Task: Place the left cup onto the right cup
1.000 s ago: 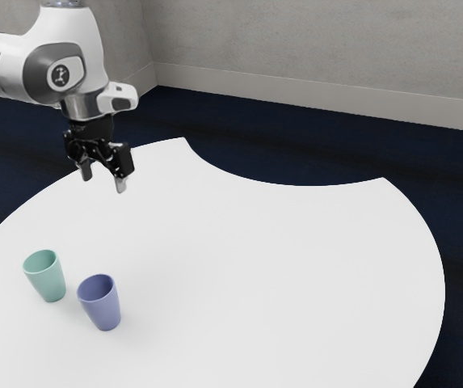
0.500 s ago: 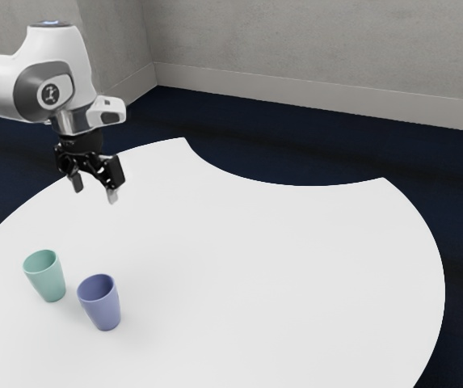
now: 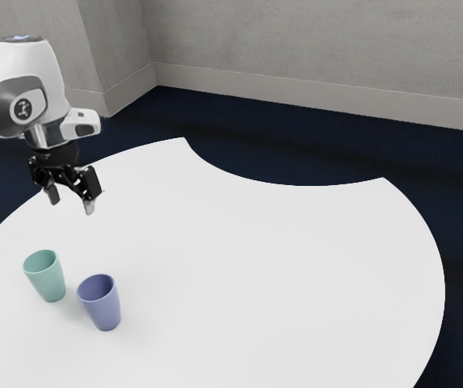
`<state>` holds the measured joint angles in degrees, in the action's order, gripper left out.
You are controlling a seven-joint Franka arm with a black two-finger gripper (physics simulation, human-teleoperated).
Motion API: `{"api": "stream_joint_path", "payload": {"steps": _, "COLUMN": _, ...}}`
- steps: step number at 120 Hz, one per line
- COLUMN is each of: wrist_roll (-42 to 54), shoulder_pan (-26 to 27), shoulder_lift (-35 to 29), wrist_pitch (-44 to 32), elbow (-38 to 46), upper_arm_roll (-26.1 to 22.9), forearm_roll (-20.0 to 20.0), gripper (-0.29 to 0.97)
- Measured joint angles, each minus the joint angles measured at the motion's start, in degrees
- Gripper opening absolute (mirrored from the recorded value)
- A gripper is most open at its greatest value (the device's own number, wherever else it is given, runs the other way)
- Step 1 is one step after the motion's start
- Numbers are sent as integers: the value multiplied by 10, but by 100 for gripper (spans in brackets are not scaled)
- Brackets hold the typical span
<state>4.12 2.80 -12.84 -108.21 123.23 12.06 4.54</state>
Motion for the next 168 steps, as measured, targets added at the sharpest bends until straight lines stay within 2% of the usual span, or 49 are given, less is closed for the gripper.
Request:
{"api": "stream_joint_path", "payload": {"steps": 36, "wrist_roll": 0, "shoulder_pan": -5, "shoulder_lift": -1, "wrist_pitch": -4, "elbow": 15, "upper_arm_roll": 22, "forearm_roll": 8, "gripper": 68}}
{"api": "stream_joint_path", "payload": {"steps": 168, "wrist_roll": 5, "shoulder_pan": -67, "shoulder_lift": 25, "wrist_pitch": -43, "elbow": 36, "upper_arm_roll": 24, "forearm_roll": 13, "gripper": 68}}
